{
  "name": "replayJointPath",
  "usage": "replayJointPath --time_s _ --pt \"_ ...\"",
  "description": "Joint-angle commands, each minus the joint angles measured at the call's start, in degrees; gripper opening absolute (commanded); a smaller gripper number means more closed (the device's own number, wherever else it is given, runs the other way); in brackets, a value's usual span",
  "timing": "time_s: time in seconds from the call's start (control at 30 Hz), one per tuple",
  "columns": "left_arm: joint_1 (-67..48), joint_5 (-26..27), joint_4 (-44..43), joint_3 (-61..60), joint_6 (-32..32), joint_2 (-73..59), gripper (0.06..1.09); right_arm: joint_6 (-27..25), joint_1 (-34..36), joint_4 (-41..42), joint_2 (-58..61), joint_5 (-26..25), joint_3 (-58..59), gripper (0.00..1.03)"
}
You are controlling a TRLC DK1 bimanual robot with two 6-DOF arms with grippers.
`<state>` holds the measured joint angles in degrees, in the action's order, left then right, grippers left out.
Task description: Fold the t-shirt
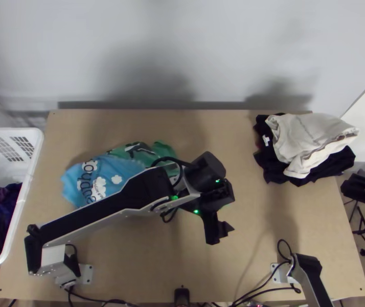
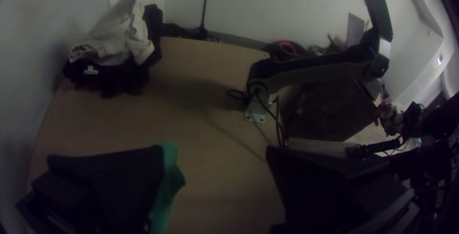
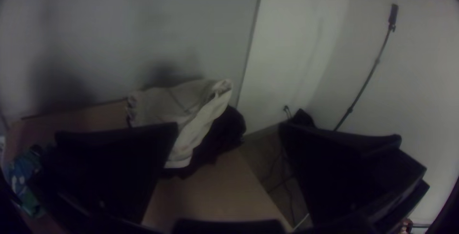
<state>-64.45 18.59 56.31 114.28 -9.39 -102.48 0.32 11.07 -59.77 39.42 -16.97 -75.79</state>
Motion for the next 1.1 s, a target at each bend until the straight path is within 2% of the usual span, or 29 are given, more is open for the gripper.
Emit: replayJointPath --time_s 0.0,0.07,0.13,0.17,0.33,0.67,0.93,1.07 --pt "0.55 -0.40 1.61 0.07 0.51 1.14 1.05 1.88 -0.79 0.71 -0.04 0.36 1.43 0.98" --pt "0.37 -1.27 4.15 -1.25 -2.04 1.05 1.05 2.41 -1.58 0.97 0.22 0.45 1.52 0.98" --pt "0.11 -6.72 5.38 -3.89 -3.97 1.05 1.05 2.50 -1.84 1.32 0.75 0.45 1.52 0.98" --pt "0.11 -7.87 5.38 -5.47 -4.41 1.40 1.05 2.50 -1.84 1.58 1.01 0.45 1.43 0.98" --pt "2.66 -9.54 2.48 -12.41 -4.76 2.90 1.03 2.50 -2.81 2.29 1.71 0.45 1.26 0.98" --pt "4.24 -24.30 -5.69 -25.95 -7.75 0.52 1.04 2.41 -3.86 1.85 1.19 0.54 2.40 0.98" --pt "19.01 -23.86 -6.83 -31.75 -2.48 9.93 1.04 3.11 -9.31 1.41 1.63 1.94 3.54 0.98" --pt "30.96 -23.42 -3.76 -33.33 -3.62 15.46 1.04 2.76 -13.80 1.41 3.56 1.94 3.28 0.98"
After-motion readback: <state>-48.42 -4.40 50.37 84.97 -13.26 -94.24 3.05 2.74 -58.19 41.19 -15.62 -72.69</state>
